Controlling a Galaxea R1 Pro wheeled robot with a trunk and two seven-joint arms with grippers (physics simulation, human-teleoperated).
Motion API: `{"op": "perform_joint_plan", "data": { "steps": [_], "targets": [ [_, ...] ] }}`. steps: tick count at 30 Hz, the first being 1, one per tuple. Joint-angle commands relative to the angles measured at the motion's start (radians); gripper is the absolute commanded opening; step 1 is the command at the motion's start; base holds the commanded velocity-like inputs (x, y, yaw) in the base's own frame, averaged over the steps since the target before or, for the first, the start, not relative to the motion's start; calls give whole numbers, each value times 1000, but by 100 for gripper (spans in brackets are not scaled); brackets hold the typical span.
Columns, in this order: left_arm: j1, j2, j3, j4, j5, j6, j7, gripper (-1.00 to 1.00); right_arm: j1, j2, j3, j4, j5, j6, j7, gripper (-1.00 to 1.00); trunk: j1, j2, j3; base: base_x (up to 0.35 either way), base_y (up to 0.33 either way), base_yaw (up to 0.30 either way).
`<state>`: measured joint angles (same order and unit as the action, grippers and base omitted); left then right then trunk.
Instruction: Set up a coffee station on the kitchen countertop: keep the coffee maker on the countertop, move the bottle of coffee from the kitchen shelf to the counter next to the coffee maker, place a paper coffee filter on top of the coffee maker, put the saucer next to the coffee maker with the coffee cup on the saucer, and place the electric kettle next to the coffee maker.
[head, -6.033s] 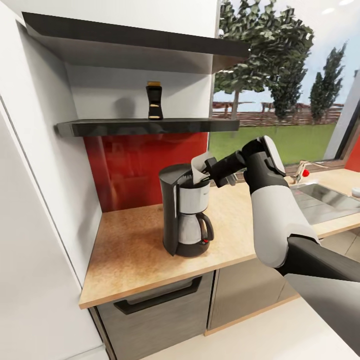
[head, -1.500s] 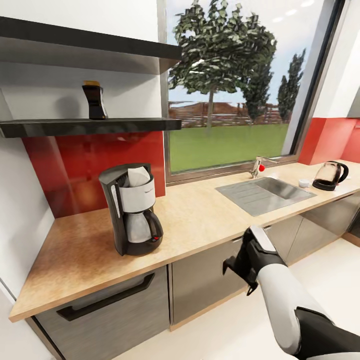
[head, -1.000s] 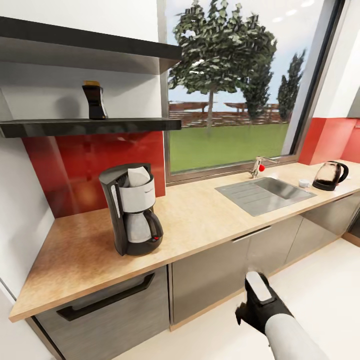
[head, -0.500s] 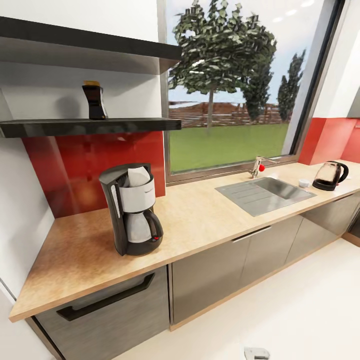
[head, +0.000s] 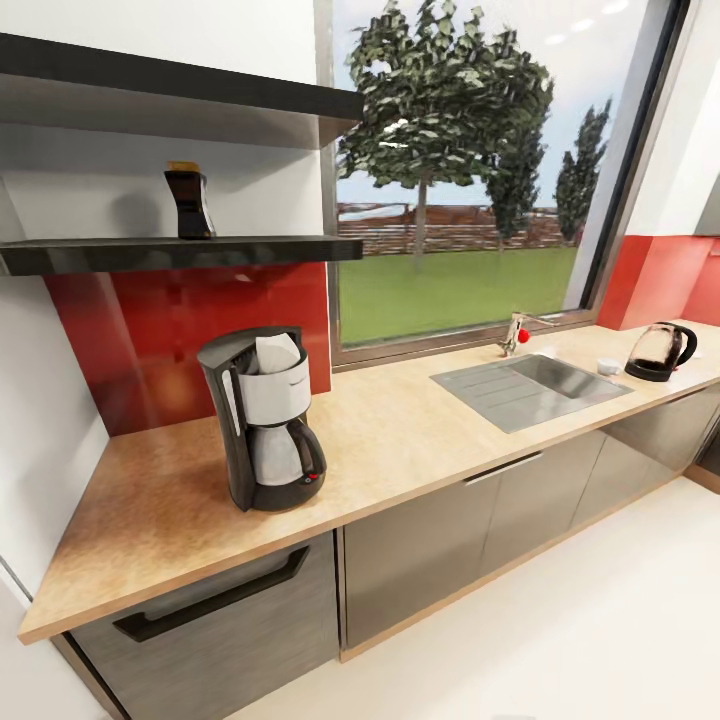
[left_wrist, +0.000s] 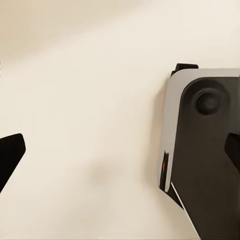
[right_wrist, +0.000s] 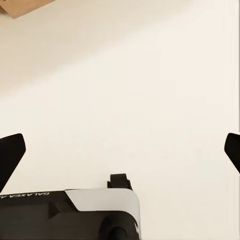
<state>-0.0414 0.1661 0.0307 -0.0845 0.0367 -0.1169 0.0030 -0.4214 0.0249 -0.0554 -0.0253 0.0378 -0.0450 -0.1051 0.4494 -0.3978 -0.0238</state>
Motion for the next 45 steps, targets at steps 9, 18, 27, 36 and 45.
{"op": "perform_joint_plan", "data": {
  "steps": [9,18,27,36,45],
  "targets": [
    [-1,0,5,6,45,-55,2,100,0,-8,-4,2,5,-2,1,100,1,-2,-9,106,-79,150],
    [-1,-2,7,4,64,-58,2,100,0,-10,-4,2,5,-1,11,100,1,-2,-18,207,-206,220],
    [-1,0,8,4,65,-58,2,100,0,-36,-6,2,4,-1,152,100,1,-2,-22,178,-240,86],
    [-1,0,7,3,119,-61,2,100,0,-38,-6,2,4,-1,162,100,1,-2,-25,69,-278,148],
    [-1,-1,5,3,122,-61,1,100,0,-39,-6,1,4,-2,162,100,1,-2,-32,2,-300,241]
  ]
}}
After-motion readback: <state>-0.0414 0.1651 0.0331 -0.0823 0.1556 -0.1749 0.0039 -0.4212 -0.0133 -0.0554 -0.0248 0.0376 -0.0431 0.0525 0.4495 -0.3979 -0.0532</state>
